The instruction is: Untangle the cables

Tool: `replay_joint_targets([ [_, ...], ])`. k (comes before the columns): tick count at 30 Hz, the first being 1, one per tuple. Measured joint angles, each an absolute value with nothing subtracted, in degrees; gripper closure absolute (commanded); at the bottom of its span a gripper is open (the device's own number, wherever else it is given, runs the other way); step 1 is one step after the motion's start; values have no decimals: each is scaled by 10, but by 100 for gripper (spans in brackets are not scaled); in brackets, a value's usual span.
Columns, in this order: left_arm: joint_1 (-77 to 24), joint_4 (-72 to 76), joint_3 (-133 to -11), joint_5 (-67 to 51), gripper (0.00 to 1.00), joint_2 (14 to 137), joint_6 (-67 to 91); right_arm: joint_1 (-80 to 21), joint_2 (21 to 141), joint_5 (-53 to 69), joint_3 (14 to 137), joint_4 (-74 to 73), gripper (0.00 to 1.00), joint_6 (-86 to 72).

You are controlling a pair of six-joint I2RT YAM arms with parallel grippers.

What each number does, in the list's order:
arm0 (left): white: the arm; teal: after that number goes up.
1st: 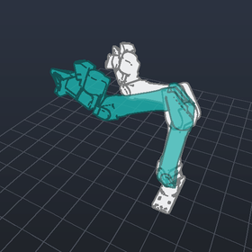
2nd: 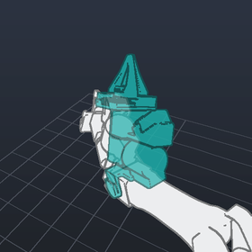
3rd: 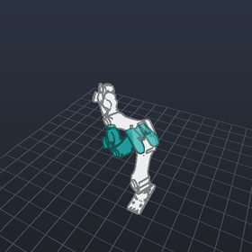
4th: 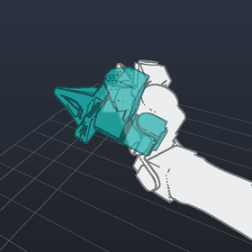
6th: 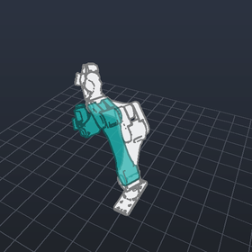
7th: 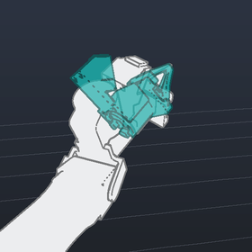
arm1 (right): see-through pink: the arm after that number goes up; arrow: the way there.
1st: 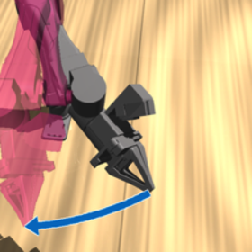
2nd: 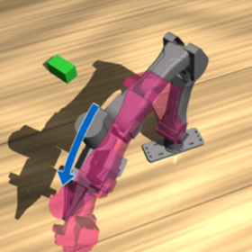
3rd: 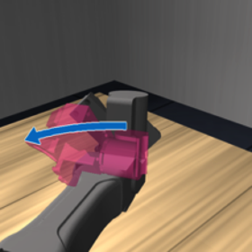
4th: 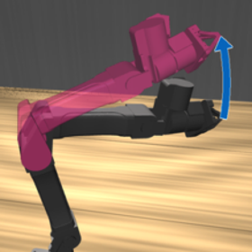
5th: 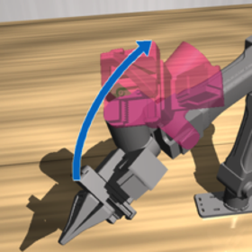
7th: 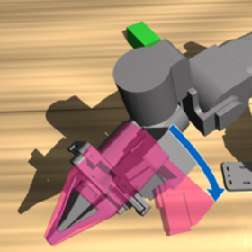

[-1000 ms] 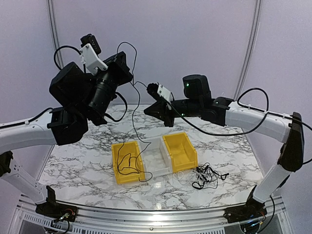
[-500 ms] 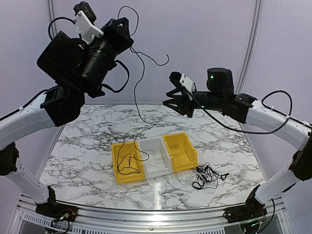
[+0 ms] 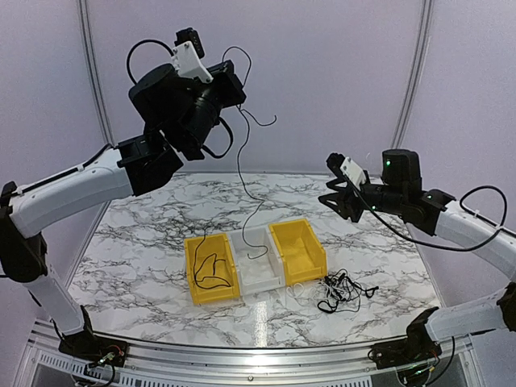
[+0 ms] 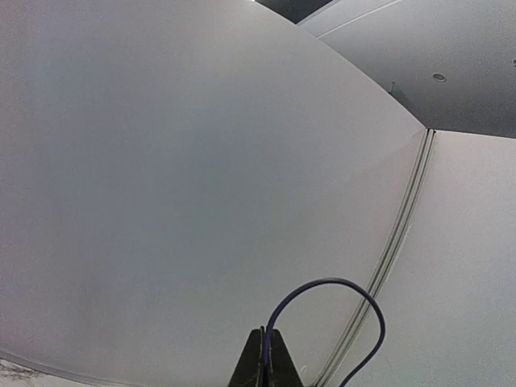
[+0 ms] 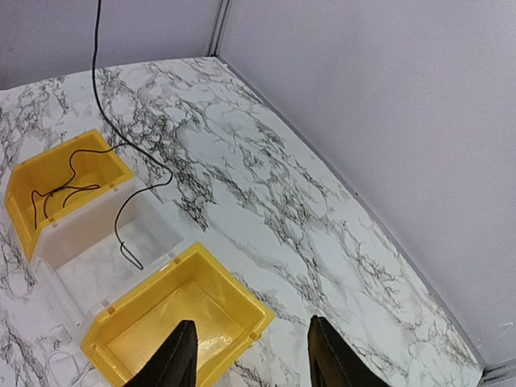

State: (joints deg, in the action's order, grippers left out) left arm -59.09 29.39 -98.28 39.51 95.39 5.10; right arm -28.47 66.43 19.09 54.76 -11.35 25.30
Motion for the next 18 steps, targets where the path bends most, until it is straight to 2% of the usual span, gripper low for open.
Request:
replay_joint_targets([
  [7,-582,285,-861,389,100,940,91,-239,649,189,465,-90,53,251],
  [12,-582,264,-747,383,100,917,133,-231,642,187,449,-72,53,254],
  [18,-582,226,-678,362,100,884,186,-231,642,186,446,-60,53,260],
])
